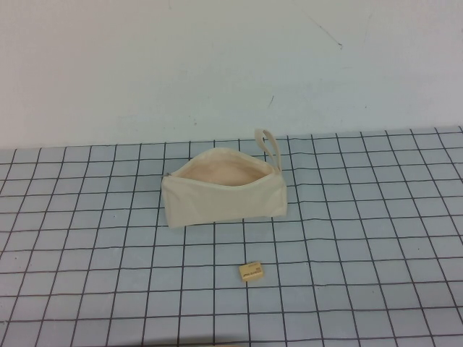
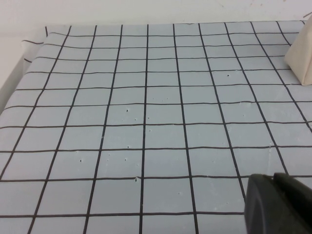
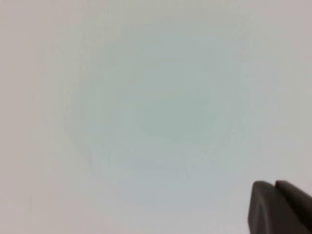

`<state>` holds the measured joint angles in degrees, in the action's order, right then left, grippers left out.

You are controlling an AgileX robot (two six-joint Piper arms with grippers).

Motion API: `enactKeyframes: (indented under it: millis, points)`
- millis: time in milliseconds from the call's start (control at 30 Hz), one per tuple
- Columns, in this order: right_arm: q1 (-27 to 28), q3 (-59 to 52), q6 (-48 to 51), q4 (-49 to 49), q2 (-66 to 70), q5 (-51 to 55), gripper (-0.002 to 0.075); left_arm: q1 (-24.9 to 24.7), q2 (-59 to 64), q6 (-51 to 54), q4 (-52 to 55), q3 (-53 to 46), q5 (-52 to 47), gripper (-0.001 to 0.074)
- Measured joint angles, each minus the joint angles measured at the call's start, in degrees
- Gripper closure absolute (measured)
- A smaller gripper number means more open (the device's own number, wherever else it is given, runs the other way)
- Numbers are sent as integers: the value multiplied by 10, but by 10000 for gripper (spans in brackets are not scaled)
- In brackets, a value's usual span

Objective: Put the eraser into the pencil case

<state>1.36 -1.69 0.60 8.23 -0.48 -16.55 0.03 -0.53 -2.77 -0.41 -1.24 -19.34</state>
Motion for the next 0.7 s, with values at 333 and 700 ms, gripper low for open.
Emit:
enactKeyframes:
  millis: [333,700]
  points:
    - [0,8,47,-95,-1,-224,727,0,0,-1,0,0,0,736]
    - [0,286,240,-221,67,187,727,0,0,-6,0,0,0,736]
